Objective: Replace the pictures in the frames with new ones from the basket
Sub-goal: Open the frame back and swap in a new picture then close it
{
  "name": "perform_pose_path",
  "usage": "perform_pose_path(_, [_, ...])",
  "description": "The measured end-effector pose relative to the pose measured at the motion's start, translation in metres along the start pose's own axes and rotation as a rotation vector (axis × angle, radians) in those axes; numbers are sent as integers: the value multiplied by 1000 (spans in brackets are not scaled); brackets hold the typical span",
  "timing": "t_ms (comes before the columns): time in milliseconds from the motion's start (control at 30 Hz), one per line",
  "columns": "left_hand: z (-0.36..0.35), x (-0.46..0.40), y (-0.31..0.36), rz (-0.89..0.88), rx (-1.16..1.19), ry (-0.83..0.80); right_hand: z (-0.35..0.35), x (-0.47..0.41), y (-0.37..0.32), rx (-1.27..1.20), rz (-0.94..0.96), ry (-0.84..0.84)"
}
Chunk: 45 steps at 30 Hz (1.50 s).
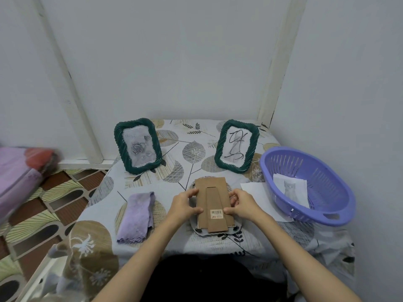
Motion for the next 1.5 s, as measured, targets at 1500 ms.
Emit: perform_pose_path(1500, [7,-25,-29,-213,-492,10,-8,-16,-11,162,51,159])
Point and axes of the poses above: each hand's wrist, its own x-axis away from the middle knuckle, its own z-axis out of the back of the hand, y = z × x, the point moved 3 cm from there along -x, towards the middle knuckle
